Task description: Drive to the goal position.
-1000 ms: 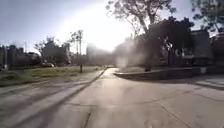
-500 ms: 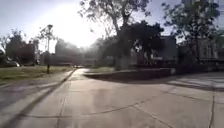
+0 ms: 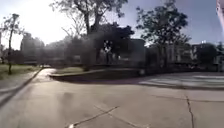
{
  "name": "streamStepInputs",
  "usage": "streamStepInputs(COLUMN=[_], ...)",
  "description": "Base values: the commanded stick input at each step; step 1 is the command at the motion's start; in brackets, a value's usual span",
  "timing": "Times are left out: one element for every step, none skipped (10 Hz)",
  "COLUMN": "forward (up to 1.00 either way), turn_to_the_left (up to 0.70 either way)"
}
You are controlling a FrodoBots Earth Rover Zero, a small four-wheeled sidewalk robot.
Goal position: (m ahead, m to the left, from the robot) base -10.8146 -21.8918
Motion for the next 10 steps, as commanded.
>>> streamStepInputs(forward=[0.54, 0.53, 0.54, 0.53, 0.53, 0.53, 0.53, 0.53, 0.54, 0.53], turn_to_the_left=[-0.54, -0.53, -0.54, -0.53, -0.53, -0.53, -0.53, -0.53, -0.54, -0.53])
